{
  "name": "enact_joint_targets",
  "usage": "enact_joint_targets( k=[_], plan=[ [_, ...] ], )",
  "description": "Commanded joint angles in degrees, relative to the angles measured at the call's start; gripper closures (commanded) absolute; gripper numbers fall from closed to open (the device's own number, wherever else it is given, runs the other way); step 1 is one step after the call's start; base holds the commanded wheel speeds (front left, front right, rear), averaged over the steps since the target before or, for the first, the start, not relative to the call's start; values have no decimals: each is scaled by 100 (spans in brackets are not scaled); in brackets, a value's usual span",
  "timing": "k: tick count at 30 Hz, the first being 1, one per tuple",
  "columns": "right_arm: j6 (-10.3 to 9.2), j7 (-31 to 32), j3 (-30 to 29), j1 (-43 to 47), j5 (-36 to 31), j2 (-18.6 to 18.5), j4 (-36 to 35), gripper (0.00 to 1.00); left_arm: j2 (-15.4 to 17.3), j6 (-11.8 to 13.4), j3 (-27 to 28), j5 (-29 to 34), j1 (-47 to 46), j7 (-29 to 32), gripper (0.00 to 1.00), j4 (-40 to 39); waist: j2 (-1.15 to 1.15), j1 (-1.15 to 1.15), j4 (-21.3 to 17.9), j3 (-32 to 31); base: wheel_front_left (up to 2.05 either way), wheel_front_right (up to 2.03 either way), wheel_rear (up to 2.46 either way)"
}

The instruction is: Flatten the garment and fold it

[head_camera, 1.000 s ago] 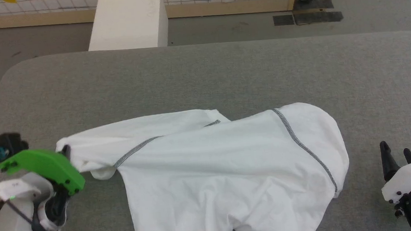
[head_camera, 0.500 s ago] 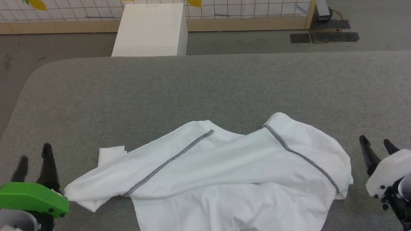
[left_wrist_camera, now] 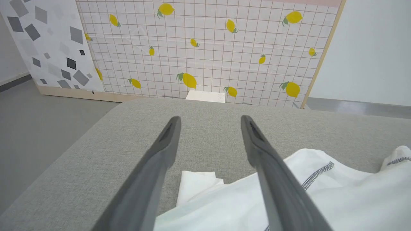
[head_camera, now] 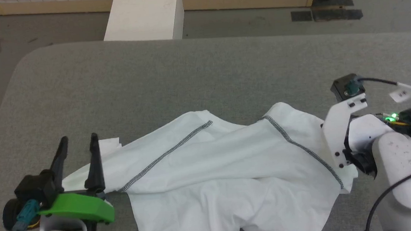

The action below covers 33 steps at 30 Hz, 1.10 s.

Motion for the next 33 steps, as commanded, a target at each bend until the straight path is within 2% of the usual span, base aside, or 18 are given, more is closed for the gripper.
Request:
enact_joint_targets(
  k=[1, 7, 11, 12, 13, 14, 17, 20, 23, 27, 33],
  plan=[
    [-9, 116, 96, -166, -124, -99, 98, 0, -39, -65, -26, 42, -184, -49, 0, 60, 0, 0, 158, 253, 0, 0, 0],
    [-9, 423, 373, -383, -247, -323, 506, 0, -198, -223, -40, 104, -473, -88, 0, 290, 0, 0, 329, 569, 0, 0, 0],
    [-9, 716, 633, -321, -18, -368, 719, 0, -270, -258, 8, 147, -531, -96, 0, 379, 0, 0, 327, 614, 0, 0, 0],
    [-9, 812, 654, -311, 82, -371, 729, 33, -275, -267, 22, 162, -536, -97, 0, 395, 0, 0, 309, 614, 0, 0, 0],
    [-9, 820, 670, -318, 143, -392, 695, 83, -279, -280, 23, 170, -547, -98, 0, 408, 0, 0, 293, 610, 0, 0, 0],
    [-9, 775, 668, -336, 223, -424, 634, 100, -277, -294, 23, 183, -569, -99, 0, 422, 0, 0, 265, 601, 0, 0, 0],
    [-9, 473, 438, -375, 484, -419, 378, 100, -239, -387, -46, 186, -677, -27, 0, 467, 0, 0, 164, 539, 0, 0, 0],
    [-9, 144, 73, -372, 637, -312, 78, 100, -186, -548, -214, 129, -878, 376, 0, 484, 0, 0, 43, 475, 0, 0, 0],
    [-9, -48, -115, -292, 719, -209, -184, 100, -112, -756, -543, -49, -1100, 1436, 0, 500, 0, 0, -99, 427, 0, 0, 0],
    [-9, -88, -24, -124, 772, -145, -390, 100, 164, -991, -1028, -226, -1475, 2981, 0, 347, 0, 0, -255, 434, 0, 0, 0],
    [-9, -66, 175, 48, 895, -73, -613, 100, 596, -1117, -1613, -340, -2021, 4910, 0, 223, 0, 0, -389, 543, 0, 0, 0]
  ],
)
